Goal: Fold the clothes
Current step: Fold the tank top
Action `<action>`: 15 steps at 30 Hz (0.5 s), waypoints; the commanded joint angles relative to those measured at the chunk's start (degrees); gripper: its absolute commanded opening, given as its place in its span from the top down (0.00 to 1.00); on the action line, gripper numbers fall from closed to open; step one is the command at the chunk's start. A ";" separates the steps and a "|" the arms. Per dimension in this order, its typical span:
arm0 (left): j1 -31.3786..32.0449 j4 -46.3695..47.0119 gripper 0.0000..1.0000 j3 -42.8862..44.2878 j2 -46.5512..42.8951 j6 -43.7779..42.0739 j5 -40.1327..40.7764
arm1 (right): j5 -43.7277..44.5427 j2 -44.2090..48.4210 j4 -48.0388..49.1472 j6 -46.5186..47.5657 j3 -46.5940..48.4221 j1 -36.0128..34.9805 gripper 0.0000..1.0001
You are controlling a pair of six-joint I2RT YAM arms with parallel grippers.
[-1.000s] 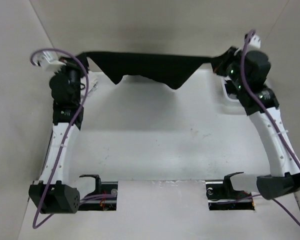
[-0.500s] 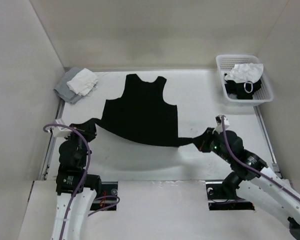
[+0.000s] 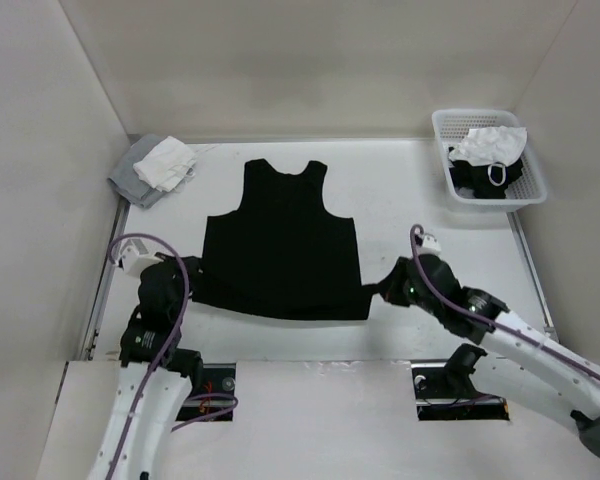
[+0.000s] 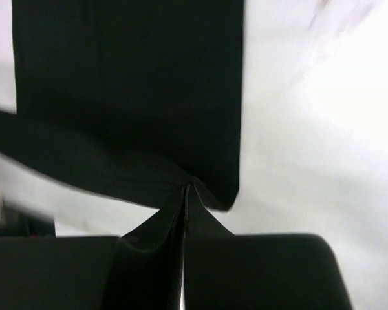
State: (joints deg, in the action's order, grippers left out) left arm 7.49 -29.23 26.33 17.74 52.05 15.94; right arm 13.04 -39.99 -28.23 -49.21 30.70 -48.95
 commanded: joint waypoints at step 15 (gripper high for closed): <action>-7.35 47.25 0.98 29.10 66.78 1.74 5.68 | -19.62 -59.74 27.44 13.79 50.57 33.35 1.00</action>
State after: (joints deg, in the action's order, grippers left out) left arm 1.17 8.75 47.77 79.18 54.22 20.69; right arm -3.55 -93.93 -5.15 -37.12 73.60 -17.15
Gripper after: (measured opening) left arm 0.029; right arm 0.005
